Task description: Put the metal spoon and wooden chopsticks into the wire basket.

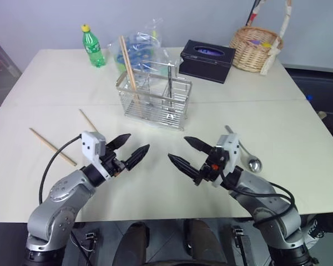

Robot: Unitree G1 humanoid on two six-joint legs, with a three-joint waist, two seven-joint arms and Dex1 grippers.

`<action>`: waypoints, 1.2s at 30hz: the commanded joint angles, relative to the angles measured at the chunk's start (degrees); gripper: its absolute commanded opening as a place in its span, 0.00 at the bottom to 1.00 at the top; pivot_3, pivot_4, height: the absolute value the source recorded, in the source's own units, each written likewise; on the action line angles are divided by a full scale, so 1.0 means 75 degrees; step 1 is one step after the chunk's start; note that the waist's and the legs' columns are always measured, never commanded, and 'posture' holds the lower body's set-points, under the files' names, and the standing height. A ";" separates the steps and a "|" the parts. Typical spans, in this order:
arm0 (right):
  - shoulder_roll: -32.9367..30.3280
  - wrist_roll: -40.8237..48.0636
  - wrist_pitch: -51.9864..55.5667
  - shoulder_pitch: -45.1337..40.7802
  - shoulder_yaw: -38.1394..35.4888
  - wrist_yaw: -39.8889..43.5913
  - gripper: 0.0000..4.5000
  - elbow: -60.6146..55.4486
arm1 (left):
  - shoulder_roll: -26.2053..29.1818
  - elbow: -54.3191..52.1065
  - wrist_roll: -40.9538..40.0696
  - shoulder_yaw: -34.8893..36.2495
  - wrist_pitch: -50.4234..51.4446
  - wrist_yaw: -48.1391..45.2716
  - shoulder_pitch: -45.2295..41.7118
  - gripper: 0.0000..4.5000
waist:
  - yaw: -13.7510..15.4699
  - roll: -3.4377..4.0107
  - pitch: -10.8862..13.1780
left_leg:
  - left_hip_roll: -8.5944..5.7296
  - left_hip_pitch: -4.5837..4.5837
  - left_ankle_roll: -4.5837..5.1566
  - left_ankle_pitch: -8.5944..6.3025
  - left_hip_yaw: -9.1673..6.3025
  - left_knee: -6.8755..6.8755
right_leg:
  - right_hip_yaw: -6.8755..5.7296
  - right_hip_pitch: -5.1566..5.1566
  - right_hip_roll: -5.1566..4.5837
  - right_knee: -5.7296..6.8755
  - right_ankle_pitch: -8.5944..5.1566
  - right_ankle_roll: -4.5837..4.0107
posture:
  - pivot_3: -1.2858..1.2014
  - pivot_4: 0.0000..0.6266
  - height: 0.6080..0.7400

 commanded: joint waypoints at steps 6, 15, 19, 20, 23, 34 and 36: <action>0.0065 0.0091 -0.0027 -0.0181 -0.0014 0.0022 1.00 -0.0150 | -0.0092 -0.0038 0.0261 -0.0025 -0.0434 -0.0168 0.0215 0.99 | 0.0004 0.0000 0.0000 | 0.0000 0.0000 0.0000 0.0000 0.0000 0.0000 | 0.0000 0.0000 0.0000 0.0000 0.0000 0.0000 | 0.52 0.24 1.00; 0.0069 0.0068 -0.0034 -0.0257 -0.0009 0.0037 1.00 -0.0085 | -0.0150 0.0186 0.0434 0.0038 -0.0689 -0.0245 0.0236 0.99 | 0.0001 0.0000 0.0000 | 0.0001 0.0000 0.0000 0.0000 0.0000 0.0000 | 0.0000 0.0000 0.0000 0.0000 0.0000 0.0000 | 0.52 0.24 1.00; 0.0072 0.0068 -0.0041 -0.0280 -0.0009 0.0052 1.00 -0.0056 | -0.0140 0.0157 0.0415 0.0081 -0.0692 -0.0228 0.0222 0.99 | 0.0000 0.0000 0.0000 | 0.0001 0.0000 0.0000 0.0000 0.0000 0.0000 | 0.0000 0.0000 0.0000 0.0000 0.0000 0.0000 | 0.52 0.24 1.00; 0.0072 0.0069 -0.0044 -0.0285 -0.0008 0.0058 1.00 -0.0050 | -0.0124 0.0152 0.0411 0.0105 -0.0694 -0.0238 0.0227 0.99 | 0.0000 0.0000 0.0000 | 0.0001 0.0000 0.0000 0.0000 0.0000 0.0000 | 0.0000 0.0000 0.0000 0.0000 0.0000 0.0000 | 0.52 0.24 1.00; 0.0073 0.0061 -0.0057 -0.0306 -0.0002 0.0078 1.00 -0.0020 | -0.0090 0.0131 0.0388 0.0157 -0.0653 -0.0231 0.0193 0.99 | 0.0000 0.0000 0.0000 | 0.0001 0.0000 0.0000 0.0000 0.0000 0.0000 | 0.0000 0.0000 0.0000 0.0000 0.0000 0.0000 | 0.52 0.24 1.00; 0.0047 0.0014 -0.0107 -0.0304 -0.0053 0.0129 1.00 0.0073 | 0.0152 -0.0237 0.0180 0.0293 -0.0312 -0.0031 -0.0011 0.99 | -0.0001 0.0000 0.0000 | 0.0001 0.0000 0.0000 0.0000 0.0000 0.0000 | 0.0000 0.0000 0.0000 0.0000 0.0000 0.0000 | 0.52 0.24 1.00; -0.0017 -0.0007 -0.0126 -0.0359 -0.0129 0.0182 1.00 0.0165 | 0.0337 -0.0303 0.0015 0.0467 -0.0185 -0.0068 -0.0101 0.99 | 0.0000 0.0000 0.0000 | 0.0001 0.0001 0.0000 0.0000 0.0000 0.0000 | 0.0000 0.0000 0.0000 0.0000 0.0000 0.0001 | 0.52 0.24 1.00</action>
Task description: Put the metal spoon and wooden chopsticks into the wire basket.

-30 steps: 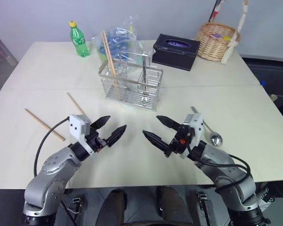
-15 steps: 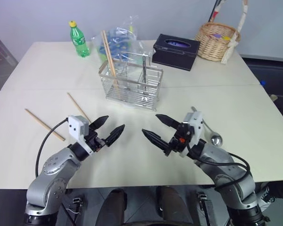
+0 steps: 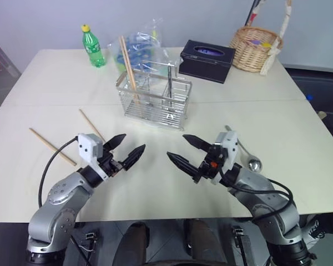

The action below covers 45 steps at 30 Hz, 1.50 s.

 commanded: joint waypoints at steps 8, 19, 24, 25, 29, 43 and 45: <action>-0.0230 -0.0049 -0.0216 -0.0251 -0.0419 0.0255 1.00 0.0233 | 0.1388 -0.0228 -0.1035 0.1200 0.0432 -0.0891 -0.0577 0.99 | -0.0005 0.0001 0.0001 | 0.0000 -0.0001 0.0000 0.0000 0.0000 -0.0001 | 0.0000 -0.0002 0.0000 0.0000 0.0000 0.0000 | 0.52 0.24 1.00; -0.0319 -0.0163 -0.0196 -0.0272 -0.0545 0.0212 1.00 0.0295 | 0.2881 -0.0015 -0.2381 0.1256 0.1265 -0.2547 -0.1863 0.99 | -0.0014 0.0004 0.0003 | 0.0000 -0.0003 0.0000 0.0000 0.0001 -0.0001 | 0.0000 -0.0003 0.0001 0.0001 0.0000 -0.0001 | 0.52 0.24 1.00; -0.0895 -0.0419 0.0062 -0.0641 -0.0928 0.0137 1.00 0.0492 | 0.2771 0.0236 -0.2225 0.0993 0.1242 -0.2652 -0.2358 0.99 | -0.0037 0.0007 0.0005 | 0.0000 -0.0001 0.0000 0.0000 0.0001 -0.0002 | 0.0000 -0.0003 0.0001 0.0000 0.0000 0.0000 | 0.52 0.24 1.00; -0.1134 -0.0557 0.0121 -0.0695 -0.0999 0.0172 1.00 0.0621 | 0.2703 0.0293 -0.2162 0.0927 0.1202 -0.2662 -0.2373 0.99 | -0.0039 0.0007 0.0006 | 0.0000 -0.0001 0.0000 0.0000 0.0001 -0.0002 | 0.0000 -0.0003 0.0001 0.0001 0.0000 0.0000 | 0.52 0.24 1.00; -0.2016 -0.0975 0.0190 -0.0749 -0.1322 0.0375 1.00 0.1246 | 0.2467 0.0355 -0.2010 0.0747 0.1094 -0.2663 -0.2305 0.99 | -0.0007 0.0005 0.0008 | 0.0000 -0.0004 0.0000 0.0000 0.0002 -0.0001 | 0.0000 -0.0003 0.0001 0.0000 0.0000 0.0000 | 0.52 0.24 1.00; -0.3722 -0.1393 0.1797 -0.2056 -0.1867 0.0925 1.00 0.3979 | 0.1895 0.0021 -0.1485 0.0464 0.0805 -0.2524 -0.1926 0.99 | -0.0011 0.0008 0.0011 | 0.0000 -0.0005 0.0002 0.0000 0.0006 0.0003 | 0.0001 -0.0001 0.0000 -0.0001 0.0001 0.0000 | 0.52 0.24 1.00; -0.3676 -0.1355 0.2222 -0.2326 -0.1866 0.0903 1.00 0.4278 | 0.1833 -0.0071 -0.1457 0.0451 0.0775 -0.2462 -0.1863 0.99 | -0.0003 0.0008 0.0011 | 0.0000 -0.0008 0.0002 0.0000 0.0006 0.0004 | 0.0001 -0.0002 0.0000 -0.0001 0.0001 0.0000 | 0.52 0.24 1.00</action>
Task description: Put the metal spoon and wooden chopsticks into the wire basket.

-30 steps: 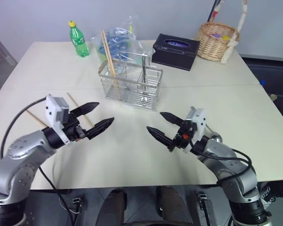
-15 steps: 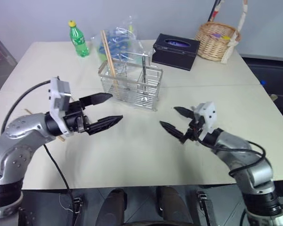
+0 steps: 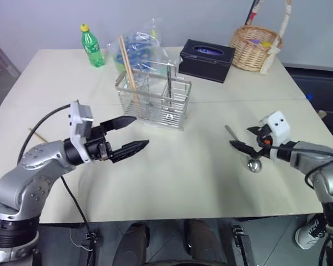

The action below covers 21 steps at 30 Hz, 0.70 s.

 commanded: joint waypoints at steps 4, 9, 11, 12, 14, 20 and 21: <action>-0.0074 -0.0023 0.1015 -0.0732 -0.0037 0.0051 1.00 0.0674 | -0.0189 -0.0488 0.0103 0.0019 -0.0238 0.0245 0.0119 0.99 | 0.0006 0.0001 0.0001 | 0.0000 0.0000 0.0000 0.0000 0.0000 -0.0001 | 0.0001 0.0000 0.0000 0.0000 0.0000 0.0000 | 0.52 0.24 1.00; -0.0233 -0.0410 0.1056 -0.1242 0.0362 0.0284 1.00 0.1236 | -0.0438 -0.0742 0.0168 -0.0037 -0.0307 0.0479 0.0360 0.99 | -0.0024 0.0005 0.0003 | 0.0000 0.0003 0.0000 0.0000 0.0004 0.0000 | 0.0003 0.0000 0.0000 0.0001 0.0001 0.0001 | 0.52 0.24 1.00; -0.0248 -0.0466 0.1220 -0.1400 0.0506 0.0383 1.00 0.1228 | -0.0522 -0.0823 0.0184 -0.0054 -0.0355 0.0547 0.0470 0.99 | -0.0024 0.0006 0.0003 | 0.0000 0.0002 0.0000 0.0000 0.0006 0.0001 | 0.0005 0.0000 0.0000 0.0001 0.0001 0.0002 | 0.52 0.24 1.00; -0.0267 -0.0489 0.1259 -0.1408 0.0554 0.0438 1.00 0.1207 | -0.0555 -0.0865 0.0199 -0.0084 -0.0371 0.0585 0.0501 0.99 | -0.0022 0.0006 0.0003 | 0.0000 0.0003 0.0000 0.0000 0.0006 0.0000 | 0.0005 0.0000 0.0000 0.0001 0.0002 0.0002 | 0.52 0.24 1.00; -0.0291 -0.0540 0.1366 -0.1370 0.0674 0.0520 1.00 0.1095 | -0.0609 -0.0930 0.0223 -0.0131 -0.0396 0.0636 0.0555 0.99 | -0.0003 0.0006 0.0003 | 0.0000 0.0003 0.0000 0.0000 0.0005 0.0000 | 0.0005 0.0000 0.0000 0.0001 0.0004 0.0007 | 0.52 0.24 1.00; -0.0188 -0.0486 0.1848 -0.1100 0.0938 0.0648 1.00 0.0466 | -0.0628 -0.1003 0.0258 -0.0255 -0.0417 0.0564 0.0590 0.99 | -0.0002 0.0005 0.0003 | -0.0001 0.0002 0.0000 0.0000 0.0005 0.0001 | 0.0005 0.0001 0.0000 -0.0001 0.0005 0.0009 | 0.52 0.24 1.00; -0.0169 -0.0491 0.1898 -0.1071 0.0948 0.0637 1.00 0.0408 | -0.0619 -0.0990 0.0279 -0.0269 -0.0427 0.0534 0.0584 0.99 | -0.0013 0.0005 0.0003 | -0.0001 0.0003 0.0000 0.0000 0.0005 0.0002 | 0.0005 0.0001 0.0000 0.0000 0.0005 0.0008 | 0.52 0.24 1.00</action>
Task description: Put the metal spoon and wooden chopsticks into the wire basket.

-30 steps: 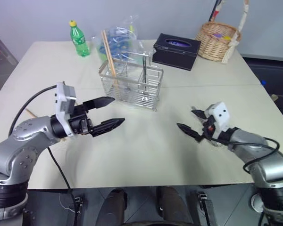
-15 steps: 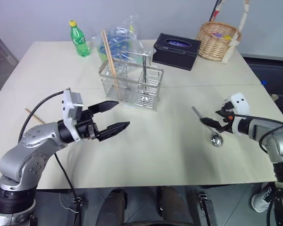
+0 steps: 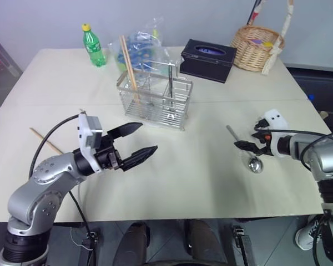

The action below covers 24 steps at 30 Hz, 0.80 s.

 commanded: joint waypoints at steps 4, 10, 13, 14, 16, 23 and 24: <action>0.0143 0.0001 0.0288 0.0324 0.0143 0.0043 1.00 -0.0473 | 0.0098 -0.0025 0.0168 -0.0153 -0.0242 -0.0220 -0.0144 0.99 | -0.0006 -0.0002 -0.0001 | 0.0000 0.0002 0.0000 0.0000 0.0000 0.0002 | 0.0000 0.0003 0.0000 0.0000 -0.0002 -0.0003 | 0.52 0.24 1.00; 0.0397 -0.0003 0.0462 0.0523 0.0288 0.0003 0.94 -0.0613 | 0.0062 0.0065 0.0222 -0.0273 -0.0214 -0.0244 -0.0339 1.00 | -0.0025 -0.0015 -0.0010 | 0.0001 0.0007 0.0001 -0.0001 0.0000 0.0001 | 0.0000 0.0005 0.0002 0.0001 -0.0001 -0.0001 | 0.52 0.24 1.00; 0.0529 0.0037 0.0612 0.0486 0.0262 -0.0011 0.73 -0.0592 | 0.0042 0.0084 0.0244 -0.0312 -0.0219 -0.0247 -0.0379 1.00 | -0.0038 -0.0021 -0.0013 | 0.0002 0.0013 0.0001 -0.0001 0.0000 0.0001 | 0.0000 0.0010 0.0003 0.0002 -0.0001 -0.0002 | 0.52 0.24 1.00; 0.0552 0.0026 0.0634 0.0471 0.0253 -0.0015 0.62 -0.0580 | 0.0033 0.0086 0.0254 -0.0322 -0.0222 -0.0246 -0.0384 1.00 | -0.0039 -0.0022 -0.0014 | 0.0003 0.0013 0.0001 -0.0001 0.0000 0.0001 | 0.0000 0.0010 0.0004 0.0002 -0.0001 -0.0002 | 0.52 0.24 1.00; 0.0578 0.0013 0.0672 0.0447 0.0235 -0.0011 0.40 -0.0565 | 0.0026 0.0095 0.0280 -0.0332 -0.0233 -0.0257 -0.0384 1.00 | -0.0038 -0.0022 -0.0014 | 0.0004 0.0013 0.0002 -0.0001 0.0000 0.0001 | 0.0000 0.0010 0.0004 0.0002 -0.0001 -0.0003 | 0.52 0.24 1.00; 0.0638 0.0001 0.0756 0.0374 0.0196 0.0018 0.02 -0.0509 | 0.0017 0.0055 0.0297 -0.0294 -0.0241 -0.0276 -0.0325 1.00 | -0.0039 -0.0022 -0.0014 | 0.0004 0.0015 0.0002 -0.0001 0.0000 0.0002 | 0.0000 0.0012 0.0004 0.0002 -0.0001 -0.0002 | 0.52 0.24 1.00; 0.0649 -0.0004 0.0757 0.0367 0.0206 0.0018 0.02 -0.0503 | 0.0030 0.0073 0.0297 -0.0289 -0.0239 -0.0294 -0.0334 1.00 | -0.0040 -0.0023 -0.0014 | 0.0004 0.0015 0.0002 -0.0001 0.0000 0.0002 | 0.0000 0.0012 0.0005 0.0002 -0.0001 -0.0002 | 0.52 0.24 1.00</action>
